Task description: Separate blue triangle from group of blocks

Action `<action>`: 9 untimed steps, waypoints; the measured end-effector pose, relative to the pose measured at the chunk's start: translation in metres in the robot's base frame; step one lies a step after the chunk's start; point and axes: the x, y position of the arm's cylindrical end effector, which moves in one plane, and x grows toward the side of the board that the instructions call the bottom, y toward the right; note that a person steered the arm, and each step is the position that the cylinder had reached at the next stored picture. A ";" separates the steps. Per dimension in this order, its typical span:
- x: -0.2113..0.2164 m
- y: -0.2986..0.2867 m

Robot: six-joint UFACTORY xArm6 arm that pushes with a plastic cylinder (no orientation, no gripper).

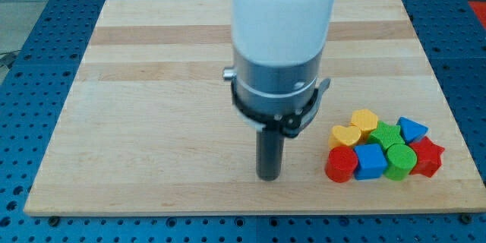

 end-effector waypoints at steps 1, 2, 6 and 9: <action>0.006 0.000; 0.036 0.000; 0.036 0.037; 0.035 0.159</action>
